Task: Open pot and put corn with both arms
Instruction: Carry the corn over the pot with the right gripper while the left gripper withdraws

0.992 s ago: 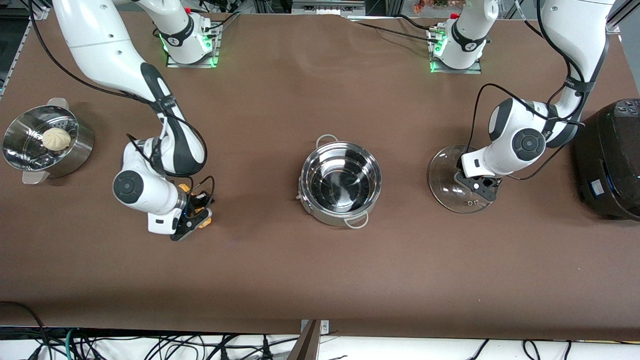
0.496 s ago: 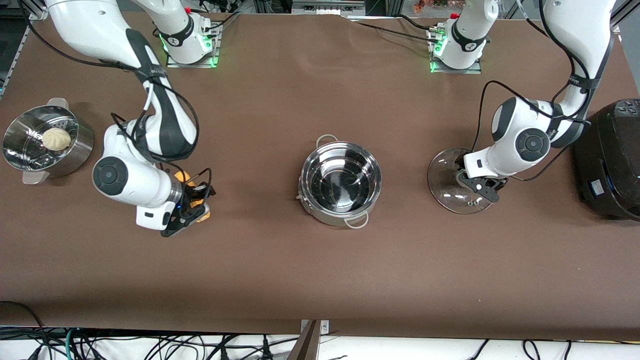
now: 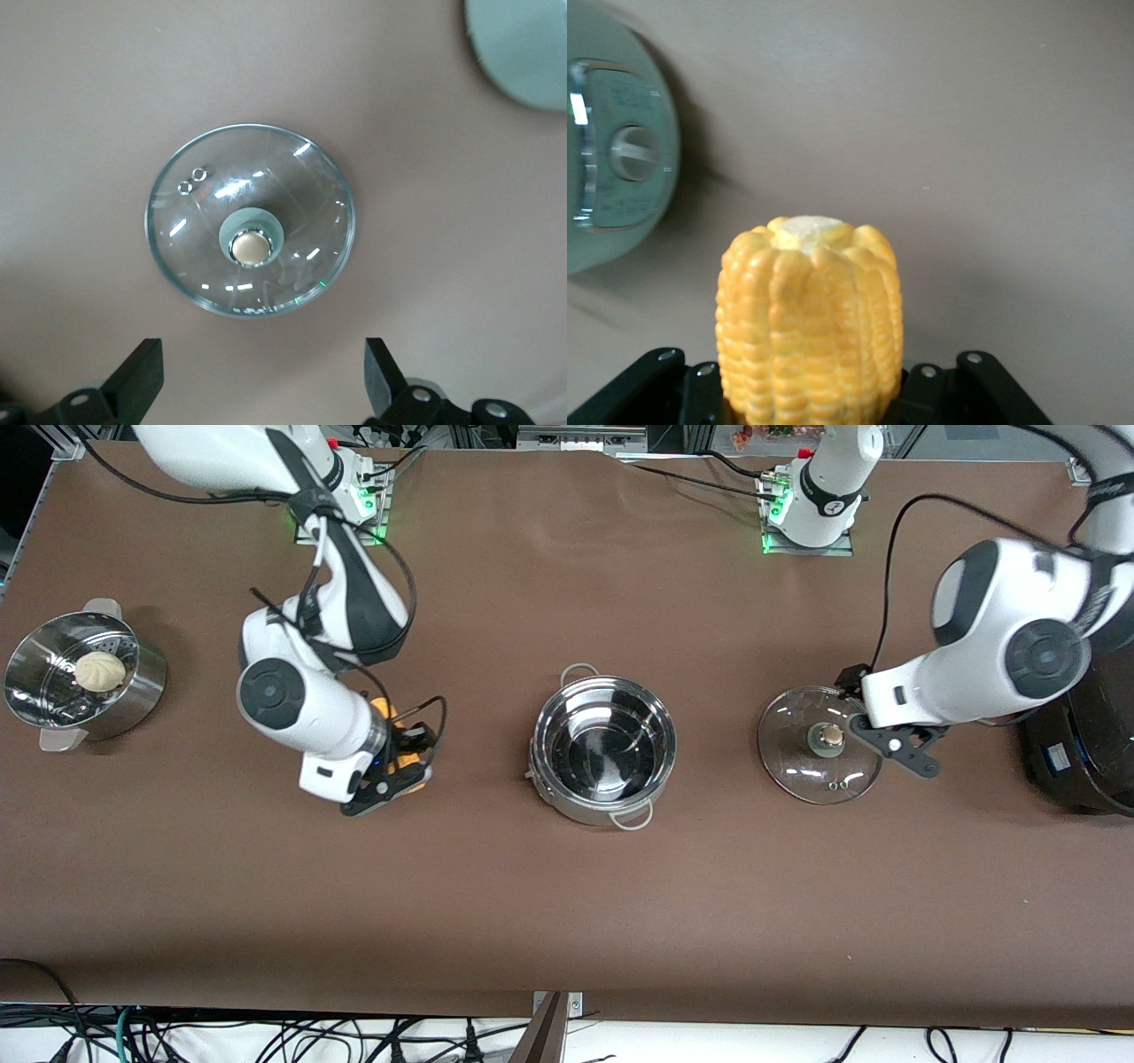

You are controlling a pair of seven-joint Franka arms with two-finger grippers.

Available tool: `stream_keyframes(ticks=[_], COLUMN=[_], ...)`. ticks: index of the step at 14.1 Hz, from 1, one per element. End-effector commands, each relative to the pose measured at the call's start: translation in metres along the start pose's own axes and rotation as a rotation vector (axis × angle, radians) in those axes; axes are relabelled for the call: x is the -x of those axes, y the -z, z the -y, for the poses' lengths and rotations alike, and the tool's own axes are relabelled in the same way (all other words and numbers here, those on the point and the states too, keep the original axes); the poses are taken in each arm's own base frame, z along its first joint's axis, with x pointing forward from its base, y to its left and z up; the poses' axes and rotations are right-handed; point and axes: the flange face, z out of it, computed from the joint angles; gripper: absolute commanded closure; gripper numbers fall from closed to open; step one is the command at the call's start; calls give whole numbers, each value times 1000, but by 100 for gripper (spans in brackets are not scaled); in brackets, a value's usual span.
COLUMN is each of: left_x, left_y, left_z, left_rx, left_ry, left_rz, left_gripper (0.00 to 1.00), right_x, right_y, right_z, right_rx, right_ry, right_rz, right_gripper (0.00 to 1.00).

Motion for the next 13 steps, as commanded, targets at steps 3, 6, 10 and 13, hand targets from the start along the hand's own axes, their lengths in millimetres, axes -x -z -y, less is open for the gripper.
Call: stream_keyframes(ticks=[3, 6, 10, 13], left_x=[12, 24, 57, 72], left_y=[94, 120, 154, 166], left_z=[-8, -20, -12, 12], left_rx=[50, 88, 43, 7], left_ry=[176, 275, 355, 422], left_rz=[-37, -11, -74, -152], left_gripper=[0, 0, 0, 0], right_x=[-1, 1, 0, 3], right_y=[24, 21, 7, -7], right_z=[66, 103, 142, 175], right_rx=[49, 56, 71, 81], right_ry=[-85, -146, -209, -248], right_rz=[2, -1, -5, -14], right_gripper=[100, 100, 100, 100])
